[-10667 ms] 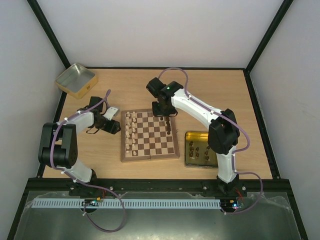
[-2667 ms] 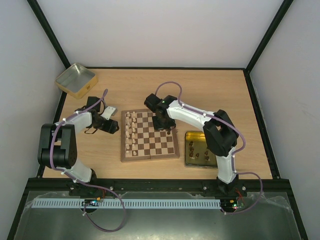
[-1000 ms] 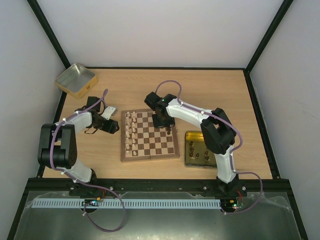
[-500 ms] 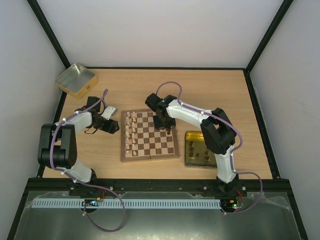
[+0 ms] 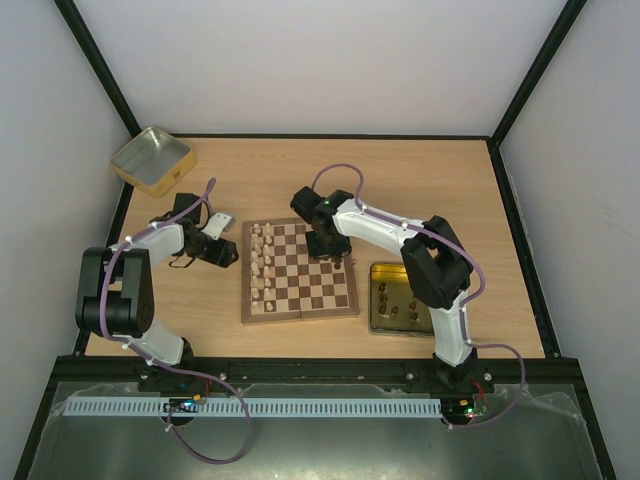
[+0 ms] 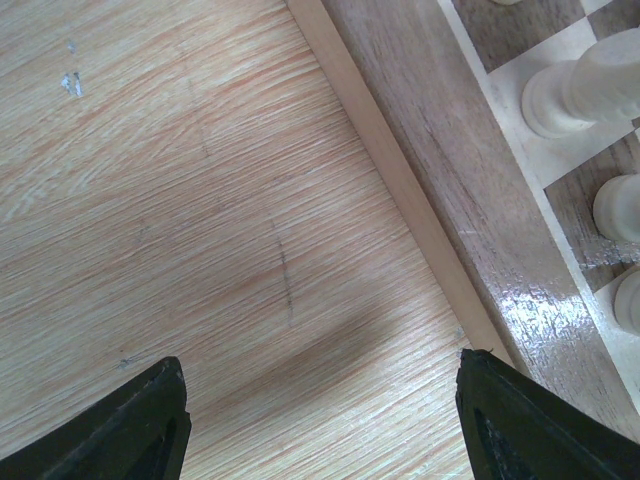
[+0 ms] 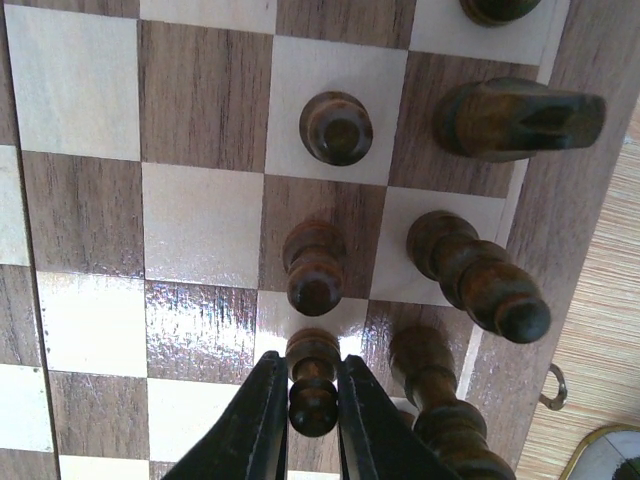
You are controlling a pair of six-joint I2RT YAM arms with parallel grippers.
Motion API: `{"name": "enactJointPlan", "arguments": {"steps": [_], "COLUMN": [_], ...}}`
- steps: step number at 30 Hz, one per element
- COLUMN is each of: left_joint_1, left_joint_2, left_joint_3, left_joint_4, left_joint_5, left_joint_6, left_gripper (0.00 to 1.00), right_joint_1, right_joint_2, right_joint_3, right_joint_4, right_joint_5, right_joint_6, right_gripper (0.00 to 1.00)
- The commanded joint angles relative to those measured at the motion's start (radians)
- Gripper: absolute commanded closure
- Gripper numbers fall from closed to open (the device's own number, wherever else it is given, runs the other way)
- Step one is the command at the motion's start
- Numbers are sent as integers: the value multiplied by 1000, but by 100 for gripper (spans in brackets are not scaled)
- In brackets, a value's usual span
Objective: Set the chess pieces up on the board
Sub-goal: Place the chess piece on the chessboard.
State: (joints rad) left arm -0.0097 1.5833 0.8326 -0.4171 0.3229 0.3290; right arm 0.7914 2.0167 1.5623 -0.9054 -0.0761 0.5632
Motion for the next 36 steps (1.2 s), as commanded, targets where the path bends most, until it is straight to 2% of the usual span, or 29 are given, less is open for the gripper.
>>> {"name": "enactJointPlan", "arguments": {"steps": [1,10,36], "left_joint_1": [5,6,7], "left_joint_2": [-26,-27,-34], "left_joint_3": [-10,-11,-13], "left_joint_4": [-12,-14,-17], "left_joint_5": [18,19,24], "left_joint_6": [3,4,8], "left_gripper": [27,27,27], "right_joint_1": [-4,-4,-4], "right_joint_2": [-23,-24,-69], "right_joint_3": [4,16,97], "right_joint_4": [-3,-8,-84], "right_joint_5": [4,-1,45], "right_joint_6": [-5,-2,0], "right_gripper": [86,82,81]}}
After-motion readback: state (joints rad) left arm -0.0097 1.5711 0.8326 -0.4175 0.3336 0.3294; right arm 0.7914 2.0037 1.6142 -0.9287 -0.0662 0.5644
